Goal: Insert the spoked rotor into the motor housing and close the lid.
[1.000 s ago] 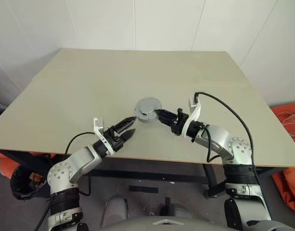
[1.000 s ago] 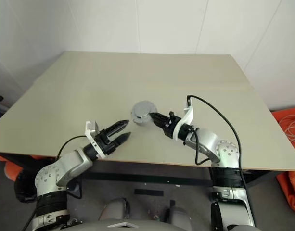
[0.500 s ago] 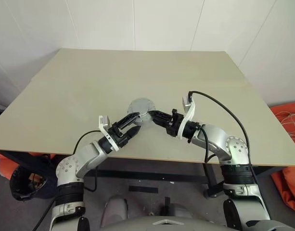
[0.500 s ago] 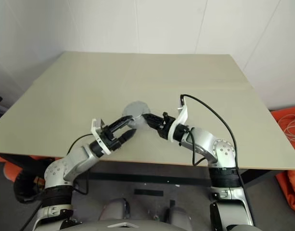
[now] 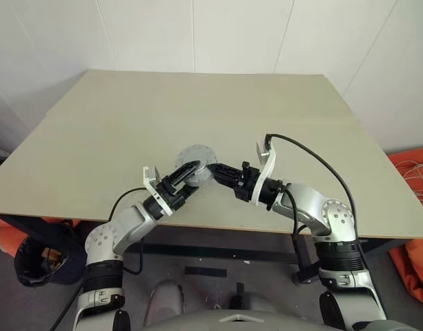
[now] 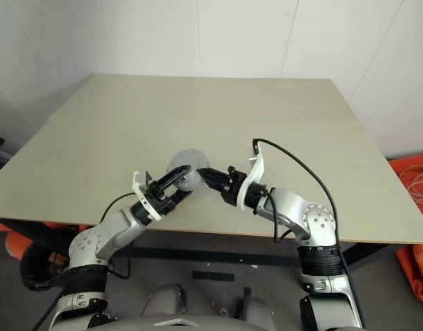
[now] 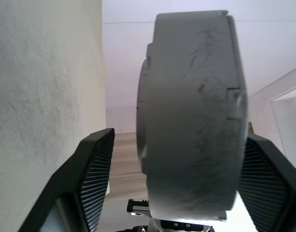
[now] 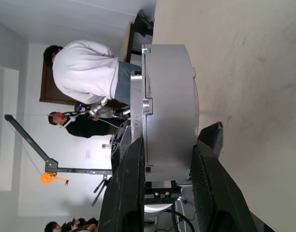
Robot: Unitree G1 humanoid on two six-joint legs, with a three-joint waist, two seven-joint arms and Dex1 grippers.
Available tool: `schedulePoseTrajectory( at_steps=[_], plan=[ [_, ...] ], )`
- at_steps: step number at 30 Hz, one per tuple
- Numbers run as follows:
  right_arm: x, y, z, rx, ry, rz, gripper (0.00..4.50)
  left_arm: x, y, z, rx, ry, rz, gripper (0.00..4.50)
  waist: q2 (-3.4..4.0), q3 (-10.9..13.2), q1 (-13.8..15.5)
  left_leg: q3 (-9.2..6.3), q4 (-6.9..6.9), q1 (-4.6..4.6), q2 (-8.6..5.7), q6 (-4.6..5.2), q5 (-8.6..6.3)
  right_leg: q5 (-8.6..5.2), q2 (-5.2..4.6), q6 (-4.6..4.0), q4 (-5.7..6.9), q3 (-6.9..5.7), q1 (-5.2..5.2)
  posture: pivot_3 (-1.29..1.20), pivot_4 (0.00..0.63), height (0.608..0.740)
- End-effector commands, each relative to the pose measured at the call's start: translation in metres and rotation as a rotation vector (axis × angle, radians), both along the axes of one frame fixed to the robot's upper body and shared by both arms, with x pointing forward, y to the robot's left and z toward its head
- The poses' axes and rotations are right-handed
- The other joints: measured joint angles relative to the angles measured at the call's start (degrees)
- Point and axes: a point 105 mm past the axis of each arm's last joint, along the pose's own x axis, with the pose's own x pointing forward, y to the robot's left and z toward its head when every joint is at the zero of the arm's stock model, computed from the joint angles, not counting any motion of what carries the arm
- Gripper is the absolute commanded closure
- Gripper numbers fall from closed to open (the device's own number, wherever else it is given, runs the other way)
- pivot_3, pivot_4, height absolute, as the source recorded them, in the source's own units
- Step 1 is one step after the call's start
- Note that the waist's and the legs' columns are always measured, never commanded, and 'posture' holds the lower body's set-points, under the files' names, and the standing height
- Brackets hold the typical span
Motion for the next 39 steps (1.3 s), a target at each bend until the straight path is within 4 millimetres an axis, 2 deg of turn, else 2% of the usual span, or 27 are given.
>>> schedulePoseTrajectory(
  at_steps=[1,3,14,19,25,28,31,35,39],
  plan=[
    [-0.005,0.005,0.028,0.084,-0.087,0.04,3.42,0.002,0.001,0.009,-0.005,-0.041,0.013,1.86,0.0,0.0,0.0,0.0,0.0,0.0,0.0,0.0,0.0,0.0,0.0,0.0,0.0,0.0,0.0,0.0,0.0,0.74],
    [-0.006,0.006,0.027,0.085,-0.086,0.044,3.42,0.002,0.002,0.009,-0.006,-0.043,0.012,2.39,0.0,0.0,0.0,0.0,0.0,-0.01,0.0,0.0,0.0,0.0,0.0,-0.01,0.0,0.0,-0.04,0.0,0.0,0.74],
    [-0.007,0.006,0.027,0.118,-0.078,0.029,3.42,0.001,0.0,0.012,-0.027,-0.065,-0.002,2.4,0.0,0.0,0.0,0.0,0.01,-0.01,0.0,0.0,0.0,0.0,0.0,0.0,0.01,0.0,0.05,0.0,0.0,0.74],
    [-0.008,-0.001,0.015,0.151,-0.033,-0.001,3.42,0.001,0.003,0.017,-0.059,-0.084,0.011,2.4,0.0,0.0,0.0,0.0,0.01,-0.01,-0.01,0.0,0.0,0.01,0.0,-0.01,0.01,0.0,0.05,0.0,0.0,0.74],
    [0.0,-0.015,-0.013,0.051,0.062,-0.1,1.5,0.001,0.005,0.015,-0.053,-0.083,0.019,2.4,-0.01,0.0,0.1,0.0,0.02,0.01,0.0,0.0,0.0,0.0,-0.01,0.0,0.02,0.0,0.1,0.0,0.0,0.74],
    [0.005,-0.02,-0.02,0.012,0.076,-0.137,0.46,0.002,0.007,0.015,-0.053,-0.084,0.028,2.4,-0.01,0.0,0.0,0.0,0.03,0.01,0.0,-0.01,0.01,0.01,-0.01,0.02,0.02,0.0,0.09,0.0,0.0,0.74],
    [0.01,-0.028,-0.023,-0.04,0.057,-0.186,0.45,0.007,0.012,0.014,-0.029,-0.092,0.077,2.4,-0.01,0.0,0.0,0.0,0.03,0.0,0.0,-0.01,0.01,0.01,-0.01,0.02,0.02,0.0,0.09,0.0,0.0,0.74],
    [0.016,-0.036,-0.022,-0.058,0.037,-0.226,0.45,0.029,0.032,0.012,0.061,-0.1,0.265,2.4,-0.01,0.0,0.0,0.0,0.03,-0.03,0.0,-0.01,0.01,0.01,0.0,0.02,0.02,0.0,0.08,0.0,0.0,0.74],
    [0.016,-0.035,-0.021,-0.075,0.023,-0.215,0.45,0.047,0.046,0.006,0.162,-0.074,0.412,2.4,-0.01,0.0,0.0,0.0,0.04,-0.02,0.0,-0.01,0.01,0.03,0.0,0.05,0.02,0.0,0.08,0.0,0.0,0.74]
  ],
)
